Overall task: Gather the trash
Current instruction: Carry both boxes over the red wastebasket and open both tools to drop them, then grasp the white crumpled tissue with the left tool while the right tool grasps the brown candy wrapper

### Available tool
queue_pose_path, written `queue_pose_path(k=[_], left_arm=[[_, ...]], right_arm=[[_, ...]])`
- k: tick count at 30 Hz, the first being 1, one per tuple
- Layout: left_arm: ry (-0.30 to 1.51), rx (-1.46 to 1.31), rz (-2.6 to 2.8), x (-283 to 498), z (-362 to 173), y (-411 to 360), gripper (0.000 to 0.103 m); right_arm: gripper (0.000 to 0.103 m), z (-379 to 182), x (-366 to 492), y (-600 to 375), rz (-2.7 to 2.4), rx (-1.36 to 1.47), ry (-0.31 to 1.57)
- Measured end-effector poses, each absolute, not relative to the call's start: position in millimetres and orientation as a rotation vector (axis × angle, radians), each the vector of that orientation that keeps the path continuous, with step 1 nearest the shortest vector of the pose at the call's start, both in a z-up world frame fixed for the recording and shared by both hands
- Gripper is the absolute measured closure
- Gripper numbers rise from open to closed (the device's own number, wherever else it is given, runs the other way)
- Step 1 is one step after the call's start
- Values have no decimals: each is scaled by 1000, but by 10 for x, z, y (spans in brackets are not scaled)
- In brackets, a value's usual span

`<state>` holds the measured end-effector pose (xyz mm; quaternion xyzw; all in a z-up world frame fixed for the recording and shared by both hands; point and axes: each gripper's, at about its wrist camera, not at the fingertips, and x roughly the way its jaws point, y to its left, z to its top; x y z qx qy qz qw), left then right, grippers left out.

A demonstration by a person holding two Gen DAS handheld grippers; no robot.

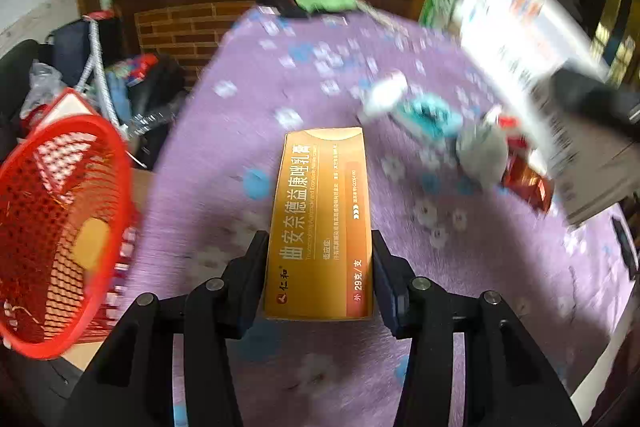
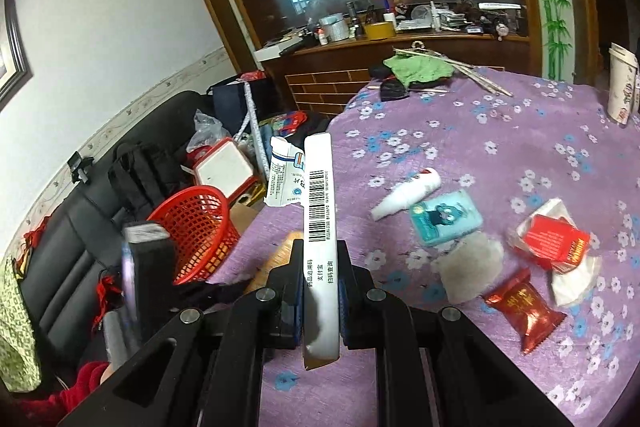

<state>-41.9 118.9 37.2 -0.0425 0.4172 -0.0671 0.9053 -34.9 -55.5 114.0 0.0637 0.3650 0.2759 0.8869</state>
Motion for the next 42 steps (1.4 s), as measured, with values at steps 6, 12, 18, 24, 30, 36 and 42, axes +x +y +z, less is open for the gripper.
queue_pose_path(k=[6,12,18,24,30,36,42], left_arm=[[771,-156,7,-660,763,1884,56],[749,-244,196,-801,800,2718,56],[766,-311,288,-802,651,3194,53],[741,-293,253,-879,686,3128,41],[748,-235,152,-798,724,2634,36],[799,-156,25,-648,658,1895,36],[846,-51,-98,-550,614,1100,36]], right_arm=[[89,1166,-243,-99,673,123,790],[89,1097,-93,657,811,94,839],[86,949,83,1392,879,90,890],[83,831,170,1371,821,83,888],[69,860,-14,687,720,69,848],[68,878,-263,-91,618,105,816],[68,826,-434,-882,518,176,805]])
